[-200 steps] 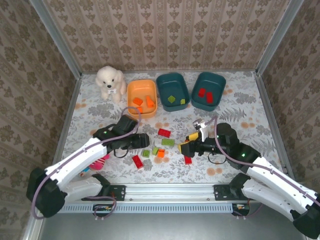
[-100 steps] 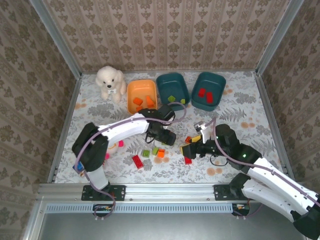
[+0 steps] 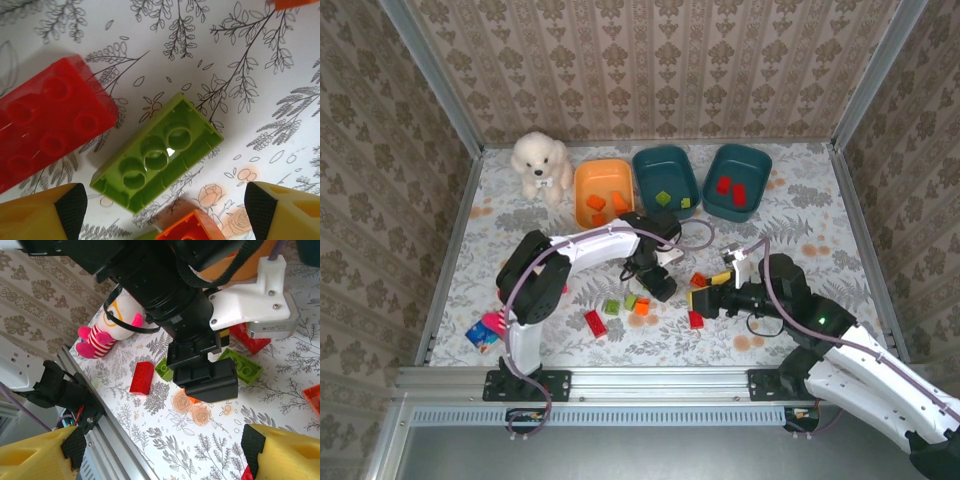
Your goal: Sort the legos into containers by color
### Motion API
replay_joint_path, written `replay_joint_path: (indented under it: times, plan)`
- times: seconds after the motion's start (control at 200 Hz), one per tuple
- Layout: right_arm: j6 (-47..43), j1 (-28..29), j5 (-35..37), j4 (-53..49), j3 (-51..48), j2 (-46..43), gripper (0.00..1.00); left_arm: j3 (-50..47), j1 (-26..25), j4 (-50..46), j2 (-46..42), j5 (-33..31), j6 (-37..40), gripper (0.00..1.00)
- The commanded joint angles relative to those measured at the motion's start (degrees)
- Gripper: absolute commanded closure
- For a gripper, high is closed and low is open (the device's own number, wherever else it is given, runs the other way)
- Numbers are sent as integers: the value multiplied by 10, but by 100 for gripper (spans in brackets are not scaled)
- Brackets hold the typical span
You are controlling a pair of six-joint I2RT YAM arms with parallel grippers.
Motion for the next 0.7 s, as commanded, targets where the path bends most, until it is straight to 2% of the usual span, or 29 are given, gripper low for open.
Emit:
replay_joint_path:
  times: [0.0, 0.25, 0.39, 0.695]
  plan:
    - [22, 3, 13, -20, -11, -15, 16, 28, -6, -19, 21, 7, 51, 14]
    - [30, 3, 22, -29, -8, -23, 16, 45, -14, -15, 47, -13, 73, 13]
    - [30, 3, 27, -30, -7, -23, 16, 31, -27, -20, 54, -18, 67, 21]
    - [29, 3, 30, -24, -7, -14, 16, -45, -46, 29, 10, -30, 12, 38]
